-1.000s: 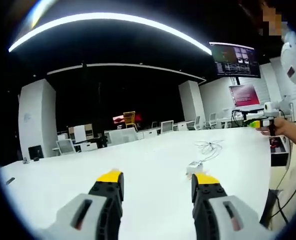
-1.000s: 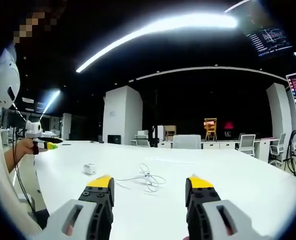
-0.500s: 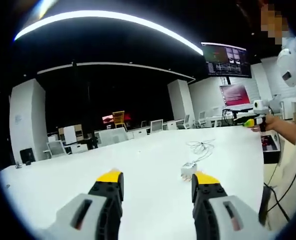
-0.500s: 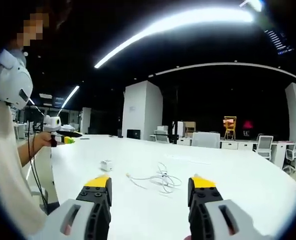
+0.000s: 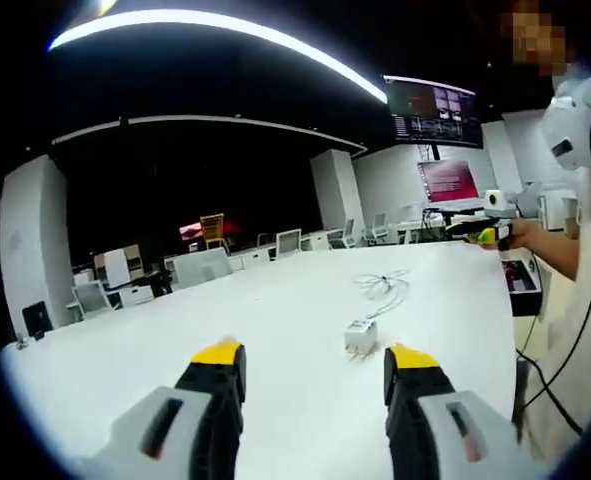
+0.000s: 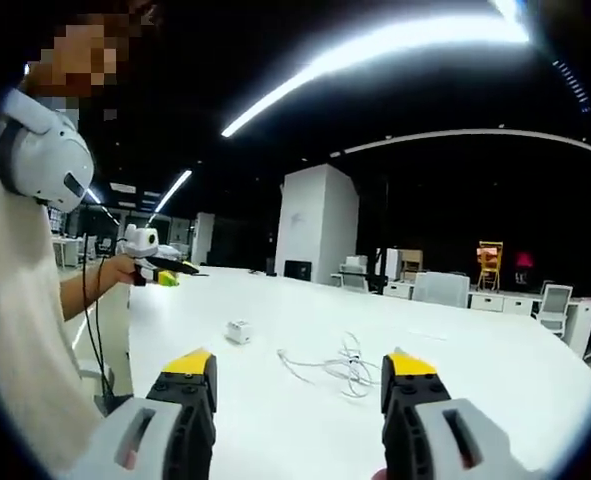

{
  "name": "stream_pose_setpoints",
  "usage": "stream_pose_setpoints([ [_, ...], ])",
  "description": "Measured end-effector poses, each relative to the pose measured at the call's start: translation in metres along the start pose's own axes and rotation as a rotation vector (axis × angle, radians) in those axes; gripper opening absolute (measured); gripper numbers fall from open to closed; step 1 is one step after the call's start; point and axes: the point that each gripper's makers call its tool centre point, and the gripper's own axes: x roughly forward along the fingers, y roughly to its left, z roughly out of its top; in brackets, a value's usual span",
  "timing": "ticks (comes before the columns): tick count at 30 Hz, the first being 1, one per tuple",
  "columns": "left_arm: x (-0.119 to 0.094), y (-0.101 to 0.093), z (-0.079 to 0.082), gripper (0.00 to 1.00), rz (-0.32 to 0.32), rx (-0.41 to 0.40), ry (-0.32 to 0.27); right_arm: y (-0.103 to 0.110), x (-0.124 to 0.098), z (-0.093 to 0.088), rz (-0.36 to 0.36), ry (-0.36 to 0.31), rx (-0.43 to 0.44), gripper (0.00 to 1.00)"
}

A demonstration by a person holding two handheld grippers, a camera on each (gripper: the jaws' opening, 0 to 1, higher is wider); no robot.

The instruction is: Plug the desk Type‑C cable into the charger adapter.

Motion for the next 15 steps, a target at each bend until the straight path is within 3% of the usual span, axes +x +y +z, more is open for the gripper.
stream_pose_setpoints([
  [4,0.007,-0.008,0.002,0.56,-0.042,0.021,0.047,0.005,0.003,-0.003,0.029,0.025,0.001,0.68],
  [15,0.032,-0.019,0.010,0.56,-0.146,0.054,0.092,0.003,0.002,-0.006,0.033,0.048,0.002,0.67],
])
